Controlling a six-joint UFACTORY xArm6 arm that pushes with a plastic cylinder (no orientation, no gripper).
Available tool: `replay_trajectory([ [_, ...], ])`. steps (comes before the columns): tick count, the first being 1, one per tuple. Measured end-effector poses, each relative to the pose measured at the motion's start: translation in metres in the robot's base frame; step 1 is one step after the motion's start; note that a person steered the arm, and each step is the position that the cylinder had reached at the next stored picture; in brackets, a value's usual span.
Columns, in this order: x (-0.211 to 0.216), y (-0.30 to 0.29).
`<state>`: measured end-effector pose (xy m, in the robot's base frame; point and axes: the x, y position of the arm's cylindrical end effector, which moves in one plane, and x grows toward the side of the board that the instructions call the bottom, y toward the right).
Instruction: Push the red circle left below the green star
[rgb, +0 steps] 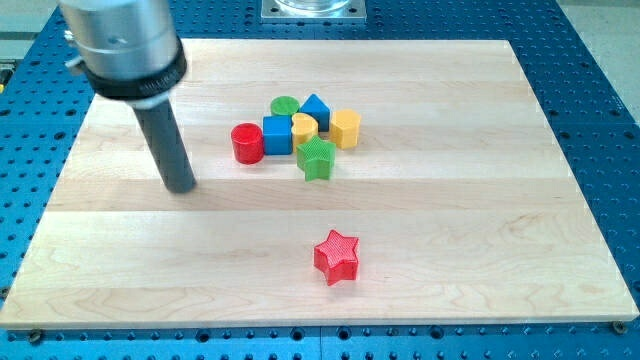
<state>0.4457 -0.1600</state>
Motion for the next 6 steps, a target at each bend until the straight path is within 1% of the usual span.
replay_trajectory([
  [1,-0.044,0.041],
  [2,-0.051,0.045],
  [3,0.010,0.090],
  [4,0.072,0.116],
  [5,0.036,0.098],
  [6,0.000,0.055],
])
